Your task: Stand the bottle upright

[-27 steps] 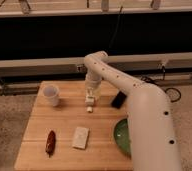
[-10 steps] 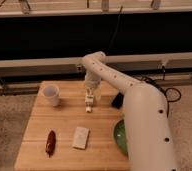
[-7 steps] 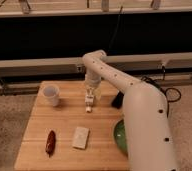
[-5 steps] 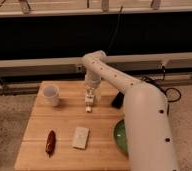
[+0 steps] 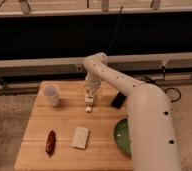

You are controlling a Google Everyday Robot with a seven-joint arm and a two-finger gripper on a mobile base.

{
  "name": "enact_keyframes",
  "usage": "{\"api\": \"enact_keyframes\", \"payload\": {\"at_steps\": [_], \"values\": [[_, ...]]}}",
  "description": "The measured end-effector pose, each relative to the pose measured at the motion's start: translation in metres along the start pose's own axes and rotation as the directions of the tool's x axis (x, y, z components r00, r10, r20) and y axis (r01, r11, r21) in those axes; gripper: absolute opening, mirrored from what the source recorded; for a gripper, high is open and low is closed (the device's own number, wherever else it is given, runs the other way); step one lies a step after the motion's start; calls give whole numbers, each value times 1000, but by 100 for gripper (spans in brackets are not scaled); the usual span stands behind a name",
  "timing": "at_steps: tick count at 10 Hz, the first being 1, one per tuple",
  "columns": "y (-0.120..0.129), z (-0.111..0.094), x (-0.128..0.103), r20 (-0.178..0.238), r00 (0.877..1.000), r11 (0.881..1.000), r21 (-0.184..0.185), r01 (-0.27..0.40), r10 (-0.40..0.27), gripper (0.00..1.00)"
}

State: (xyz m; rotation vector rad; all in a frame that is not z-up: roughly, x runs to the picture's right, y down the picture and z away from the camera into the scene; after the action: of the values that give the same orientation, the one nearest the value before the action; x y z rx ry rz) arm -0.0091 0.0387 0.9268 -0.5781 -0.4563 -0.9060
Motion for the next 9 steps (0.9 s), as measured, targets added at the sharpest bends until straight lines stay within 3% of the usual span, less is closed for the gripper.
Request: {"api": "enact_keyframes", "payload": {"at_steps": [5, 6, 9], "values": [[4, 20, 10, 6, 999, 999, 3, 52, -52, 80], [4, 24, 11, 12, 998, 998, 5, 58, -58, 76], [5, 28, 8, 25, 996, 997, 5, 80, -81, 46]]}}
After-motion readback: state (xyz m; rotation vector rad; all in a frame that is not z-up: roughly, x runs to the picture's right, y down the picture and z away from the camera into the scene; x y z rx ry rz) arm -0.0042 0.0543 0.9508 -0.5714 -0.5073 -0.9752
